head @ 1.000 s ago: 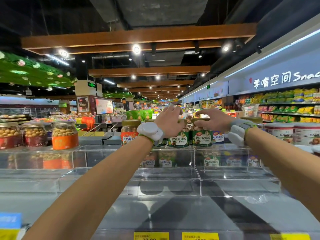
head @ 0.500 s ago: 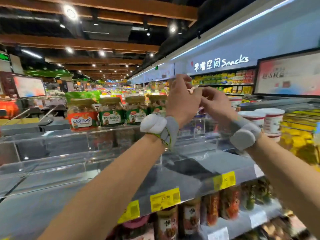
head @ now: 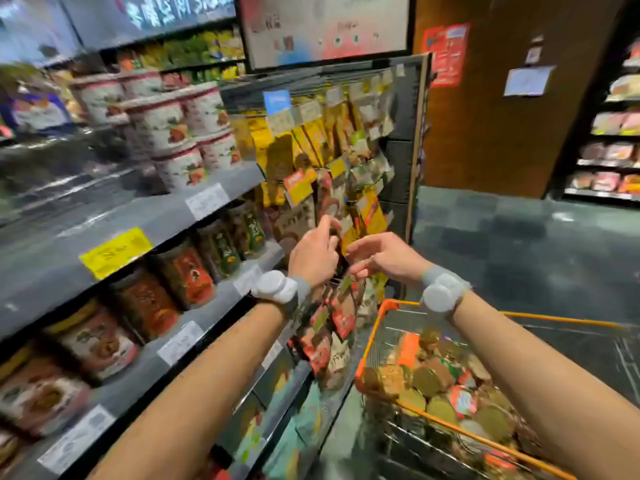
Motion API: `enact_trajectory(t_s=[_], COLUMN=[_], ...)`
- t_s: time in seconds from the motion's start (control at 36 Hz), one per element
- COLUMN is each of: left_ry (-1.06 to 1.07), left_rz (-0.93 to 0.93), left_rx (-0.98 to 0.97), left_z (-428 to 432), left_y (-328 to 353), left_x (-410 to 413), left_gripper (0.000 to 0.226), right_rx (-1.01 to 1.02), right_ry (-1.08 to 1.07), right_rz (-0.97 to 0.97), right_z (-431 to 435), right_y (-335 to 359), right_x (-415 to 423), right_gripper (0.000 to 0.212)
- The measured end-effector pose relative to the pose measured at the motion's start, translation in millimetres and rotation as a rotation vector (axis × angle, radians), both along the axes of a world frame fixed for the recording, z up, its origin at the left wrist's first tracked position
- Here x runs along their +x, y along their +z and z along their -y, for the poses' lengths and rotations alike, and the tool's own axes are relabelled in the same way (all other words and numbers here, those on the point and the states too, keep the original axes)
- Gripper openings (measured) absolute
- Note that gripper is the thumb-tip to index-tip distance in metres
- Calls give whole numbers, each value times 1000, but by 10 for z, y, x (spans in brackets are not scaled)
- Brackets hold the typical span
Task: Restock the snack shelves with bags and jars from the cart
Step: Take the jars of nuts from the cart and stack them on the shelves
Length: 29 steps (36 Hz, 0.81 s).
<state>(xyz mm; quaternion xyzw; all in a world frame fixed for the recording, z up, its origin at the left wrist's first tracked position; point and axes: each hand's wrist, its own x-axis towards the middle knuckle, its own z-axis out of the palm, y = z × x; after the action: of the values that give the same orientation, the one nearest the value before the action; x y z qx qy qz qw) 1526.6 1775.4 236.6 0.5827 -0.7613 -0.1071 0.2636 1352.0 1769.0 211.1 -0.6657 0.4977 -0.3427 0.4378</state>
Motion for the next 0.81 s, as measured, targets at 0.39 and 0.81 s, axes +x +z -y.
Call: enact_trajectory(t_s=[0.39, 0.81], left_ry=[-258, -453], left_rz=[163, 428], left_rx=[563, 774], left_z=[-41, 673], left_y=[-1928, -3205], left_x=[-2159, -2606], left_gripper=[35, 47], right_rx=[376, 723], right_ry=[-426, -591], right_rz=[-366, -245], right_z=[-665, -450], right_y=[-1775, -3119], right_x=[-2521, -3068], right_gripper=[60, 16])
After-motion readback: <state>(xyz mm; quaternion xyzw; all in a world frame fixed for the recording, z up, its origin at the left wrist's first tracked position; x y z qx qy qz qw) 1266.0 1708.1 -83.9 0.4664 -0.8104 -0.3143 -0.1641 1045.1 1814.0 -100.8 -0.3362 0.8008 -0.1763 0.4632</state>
